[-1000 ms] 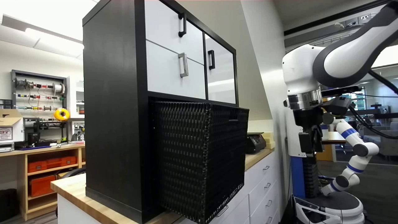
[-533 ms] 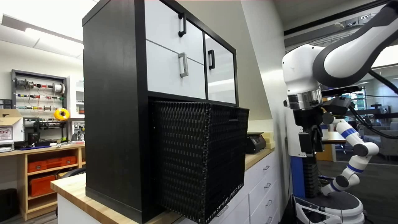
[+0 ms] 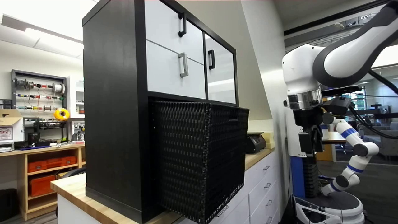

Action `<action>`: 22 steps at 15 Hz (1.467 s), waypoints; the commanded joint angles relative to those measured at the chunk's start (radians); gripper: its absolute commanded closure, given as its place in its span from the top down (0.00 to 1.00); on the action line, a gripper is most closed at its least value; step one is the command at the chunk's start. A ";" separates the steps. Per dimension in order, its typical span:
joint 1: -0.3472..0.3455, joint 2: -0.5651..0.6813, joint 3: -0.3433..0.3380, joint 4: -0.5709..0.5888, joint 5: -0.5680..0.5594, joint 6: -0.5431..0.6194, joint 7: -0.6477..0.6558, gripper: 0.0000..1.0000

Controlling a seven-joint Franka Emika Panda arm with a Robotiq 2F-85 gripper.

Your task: Close the bottom drawer

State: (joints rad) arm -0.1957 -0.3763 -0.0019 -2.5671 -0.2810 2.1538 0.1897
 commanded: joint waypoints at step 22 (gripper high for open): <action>0.048 0.179 0.151 0.126 -0.088 0.487 0.396 1.00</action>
State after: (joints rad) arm -0.1195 -0.2503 0.1233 -2.4875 -0.2901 2.5616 0.4880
